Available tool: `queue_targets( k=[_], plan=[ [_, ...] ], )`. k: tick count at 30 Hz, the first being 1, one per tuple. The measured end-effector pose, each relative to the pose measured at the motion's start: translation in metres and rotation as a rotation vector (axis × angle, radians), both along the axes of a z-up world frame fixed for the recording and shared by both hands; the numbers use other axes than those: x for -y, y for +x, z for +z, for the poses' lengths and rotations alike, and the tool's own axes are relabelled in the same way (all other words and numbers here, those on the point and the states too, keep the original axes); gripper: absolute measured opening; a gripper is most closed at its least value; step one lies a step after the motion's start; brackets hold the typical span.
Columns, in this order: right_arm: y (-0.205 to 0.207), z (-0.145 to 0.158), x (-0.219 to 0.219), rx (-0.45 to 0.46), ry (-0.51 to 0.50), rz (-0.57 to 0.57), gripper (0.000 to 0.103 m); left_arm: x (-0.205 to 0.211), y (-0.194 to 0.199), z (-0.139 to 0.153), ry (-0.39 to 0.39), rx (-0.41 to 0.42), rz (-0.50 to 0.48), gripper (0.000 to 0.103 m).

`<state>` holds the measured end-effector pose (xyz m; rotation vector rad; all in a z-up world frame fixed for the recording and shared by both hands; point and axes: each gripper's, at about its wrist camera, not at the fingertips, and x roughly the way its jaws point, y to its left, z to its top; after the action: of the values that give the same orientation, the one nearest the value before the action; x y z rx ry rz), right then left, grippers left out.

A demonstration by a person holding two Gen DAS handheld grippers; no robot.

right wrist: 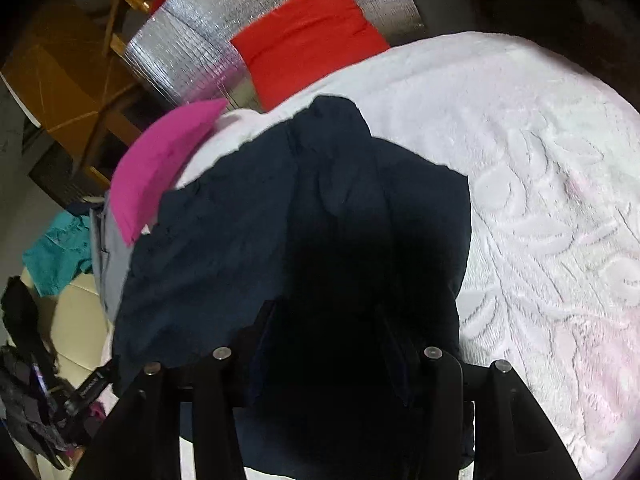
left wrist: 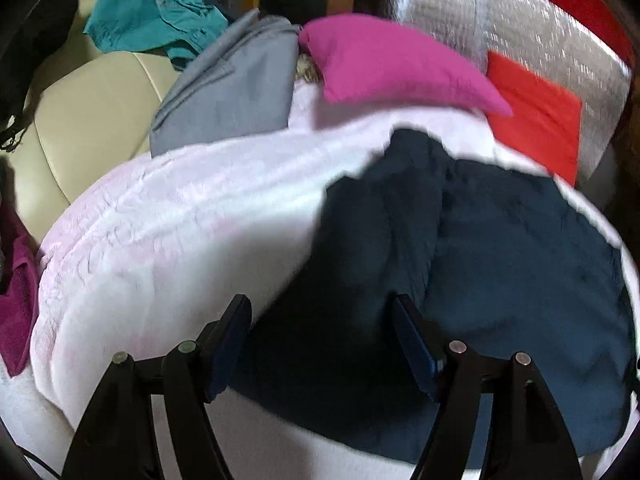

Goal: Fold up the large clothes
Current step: 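Lay the folded navy jacket down and open both grippers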

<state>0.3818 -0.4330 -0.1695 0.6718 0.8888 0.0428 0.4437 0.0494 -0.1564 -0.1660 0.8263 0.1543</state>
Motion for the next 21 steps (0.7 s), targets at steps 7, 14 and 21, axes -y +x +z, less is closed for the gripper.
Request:
queue_targets(
  k=[7, 14, 21],
  plan=[
    [0.004, 0.011, 0.044, 0.059, 0.037, -0.115, 0.080, -0.044, 0.030, -0.012, -0.254, -0.030, 0.107, 0.084],
    [0.042, -0.035, 0.070, -0.065, 0.138, -0.168, 0.085, -0.039, 0.051, -0.043, -0.437, -0.122, 0.067, 0.086],
    [0.054, -0.019, 0.046, 0.018, 0.041, -0.122, 0.057, -0.034, 0.051, -0.037, -0.418, -0.074, 0.085, 0.070]
  ],
)
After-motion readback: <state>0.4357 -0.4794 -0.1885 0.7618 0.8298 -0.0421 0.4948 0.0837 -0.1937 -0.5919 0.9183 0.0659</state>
